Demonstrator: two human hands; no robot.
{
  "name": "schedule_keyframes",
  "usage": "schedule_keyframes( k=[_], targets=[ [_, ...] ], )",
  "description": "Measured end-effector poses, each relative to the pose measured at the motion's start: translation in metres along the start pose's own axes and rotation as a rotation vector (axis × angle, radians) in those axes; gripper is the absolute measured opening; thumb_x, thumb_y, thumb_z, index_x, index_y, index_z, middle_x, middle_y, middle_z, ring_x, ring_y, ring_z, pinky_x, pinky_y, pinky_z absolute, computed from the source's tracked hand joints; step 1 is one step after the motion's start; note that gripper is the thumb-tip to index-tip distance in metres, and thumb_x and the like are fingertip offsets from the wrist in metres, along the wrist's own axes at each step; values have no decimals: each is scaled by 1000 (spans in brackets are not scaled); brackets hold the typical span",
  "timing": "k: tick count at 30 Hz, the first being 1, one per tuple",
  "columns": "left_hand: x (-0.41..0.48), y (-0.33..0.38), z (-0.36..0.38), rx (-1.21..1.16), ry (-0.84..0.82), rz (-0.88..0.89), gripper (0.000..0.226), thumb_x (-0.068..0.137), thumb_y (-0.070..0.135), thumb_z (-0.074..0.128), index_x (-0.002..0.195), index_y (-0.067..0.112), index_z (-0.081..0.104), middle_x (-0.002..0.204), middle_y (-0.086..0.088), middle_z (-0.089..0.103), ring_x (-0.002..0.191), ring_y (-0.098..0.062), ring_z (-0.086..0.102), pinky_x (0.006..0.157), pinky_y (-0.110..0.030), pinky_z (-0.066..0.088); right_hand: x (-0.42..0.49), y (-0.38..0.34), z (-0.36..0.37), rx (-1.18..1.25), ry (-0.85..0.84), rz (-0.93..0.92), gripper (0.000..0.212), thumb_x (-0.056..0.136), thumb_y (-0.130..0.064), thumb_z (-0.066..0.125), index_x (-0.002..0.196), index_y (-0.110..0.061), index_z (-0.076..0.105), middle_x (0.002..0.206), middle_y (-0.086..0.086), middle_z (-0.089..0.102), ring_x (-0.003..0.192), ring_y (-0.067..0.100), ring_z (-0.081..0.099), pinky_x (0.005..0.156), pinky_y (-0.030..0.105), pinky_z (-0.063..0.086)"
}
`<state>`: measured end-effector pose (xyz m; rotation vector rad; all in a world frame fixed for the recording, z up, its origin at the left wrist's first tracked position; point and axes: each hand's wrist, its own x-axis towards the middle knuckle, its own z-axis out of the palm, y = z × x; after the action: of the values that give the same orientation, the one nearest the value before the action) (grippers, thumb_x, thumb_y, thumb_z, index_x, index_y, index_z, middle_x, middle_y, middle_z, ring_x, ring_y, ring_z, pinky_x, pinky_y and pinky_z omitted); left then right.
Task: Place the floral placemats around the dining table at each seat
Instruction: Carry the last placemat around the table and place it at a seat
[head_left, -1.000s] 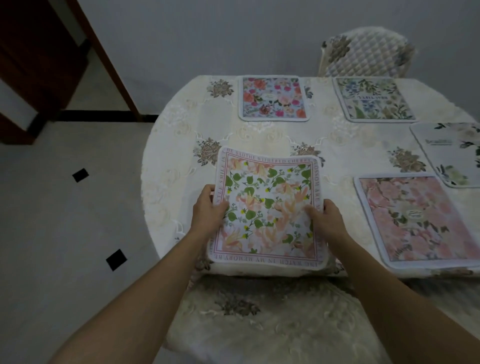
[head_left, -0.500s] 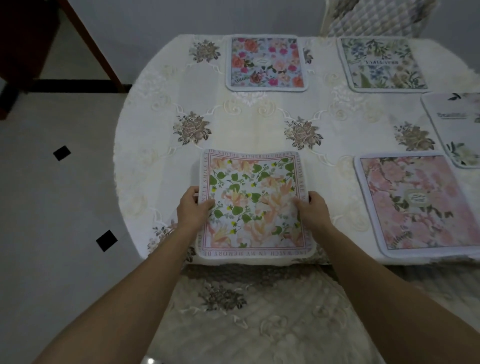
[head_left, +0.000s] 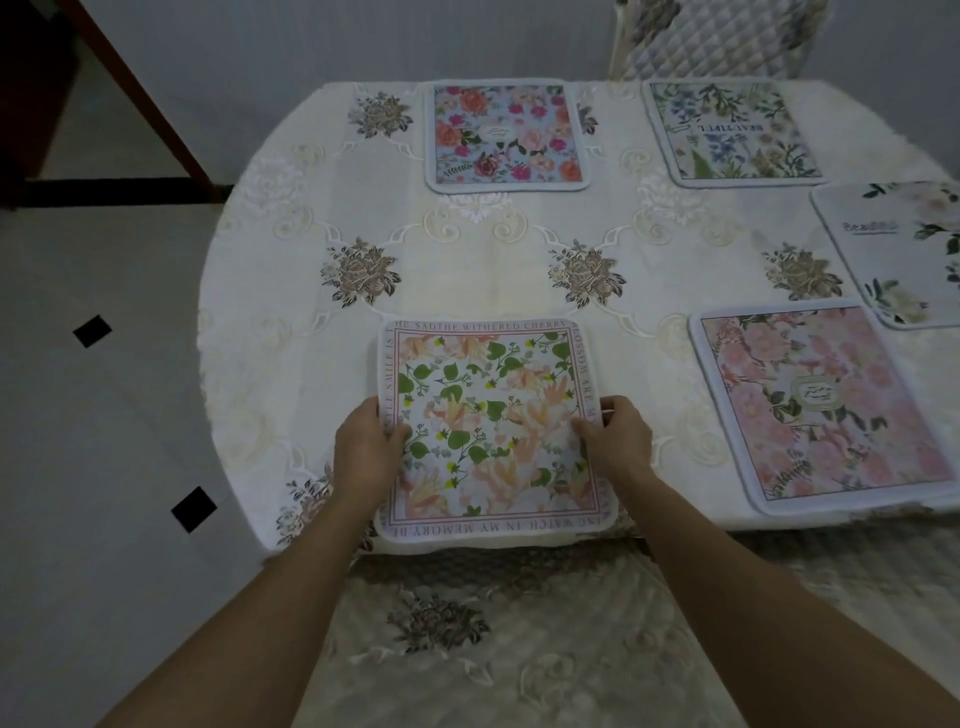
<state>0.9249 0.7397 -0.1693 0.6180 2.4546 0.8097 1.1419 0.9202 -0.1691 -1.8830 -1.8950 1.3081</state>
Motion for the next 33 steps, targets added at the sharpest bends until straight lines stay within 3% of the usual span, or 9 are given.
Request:
schedule_keyframes(
  k=[5, 9, 11, 14, 17, 21, 29, 33],
  targets=[
    [0, -3, -1, 324, 44, 95, 59, 89, 31, 68, 139, 12, 42, 126, -15, 47, 116, -33, 46, 91, -46, 44, -2, 4, 1, -335, 101, -180, 52, 86, -30, 73, 127, -7, 52, 123, 15, 47, 106, 32, 52, 87, 42, 49],
    [6, 7, 9, 435, 18, 339, 72, 83, 27, 64, 149, 21, 35, 152, -9, 34, 138, -29, 31, 111, -51, 31, -2, -8, 18, -571, 212, -575, 39, 88, -15, 63, 124, -1, 58, 123, 21, 56, 107, 37, 56, 85, 45, 53],
    [10, 12, 24, 480, -24, 492, 65, 89, 34, 54, 150, 22, 34, 160, -5, 27, 146, -24, 25, 120, -49, 22, 0, -18, 42, -620, 130, -709, 41, 90, -13, 59, 129, -1, 55, 133, 22, 55, 120, 39, 54, 98, 49, 51],
    [17, 15, 49, 578, -141, 607, 65, 97, 46, 27, 157, 22, 18, 166, 1, 10, 153, -19, 8, 124, -48, 11, 3, -24, 82, -710, -31, -838, 53, 101, -30, 39, 146, -1, 42, 151, 21, 43, 142, 37, 36, 116, 52, 34],
    [20, 4, 61, 650, -158, 639, 66, 100, 51, 12, 159, 23, 0, 167, 3, -2, 153, -14, -7, 125, -45, 4, 8, -14, 96, -790, -75, -844, 63, 106, -42, 18, 155, -4, 25, 163, 16, 23, 152, 30, 16, 123, 47, 19],
    [25, -6, 58, 647, -89, 584, 67, 102, 55, 13, 159, 20, 0, 167, 2, -4, 153, -13, -9, 125, -44, 4, 14, 4, 80, -814, -15, -798, 74, 103, -56, 17, 158, -8, 11, 166, 11, 6, 154, 23, -1, 124, 45, 9],
    [28, -9, 49, 543, -26, 480, 72, 100, 60, 23, 159, 20, 9, 166, 2, 2, 153, -12, -2, 125, -40, 8, 27, 16, 50, -770, 5, -706, 75, 102, -60, 18, 158, -11, 11, 167, 7, 7, 154, 20, 0, 124, 43, 12],
    [27, -4, 41, 531, -77, 475, 71, 99, 62, 25, 159, 26, 11, 167, 3, 5, 153, -12, -1, 125, -36, 3, 31, 16, 35, -801, -44, -623, 78, 99, -63, 6, 159, -14, 8, 167, 6, 5, 154, 22, -2, 124, 43, 13]
  ],
)
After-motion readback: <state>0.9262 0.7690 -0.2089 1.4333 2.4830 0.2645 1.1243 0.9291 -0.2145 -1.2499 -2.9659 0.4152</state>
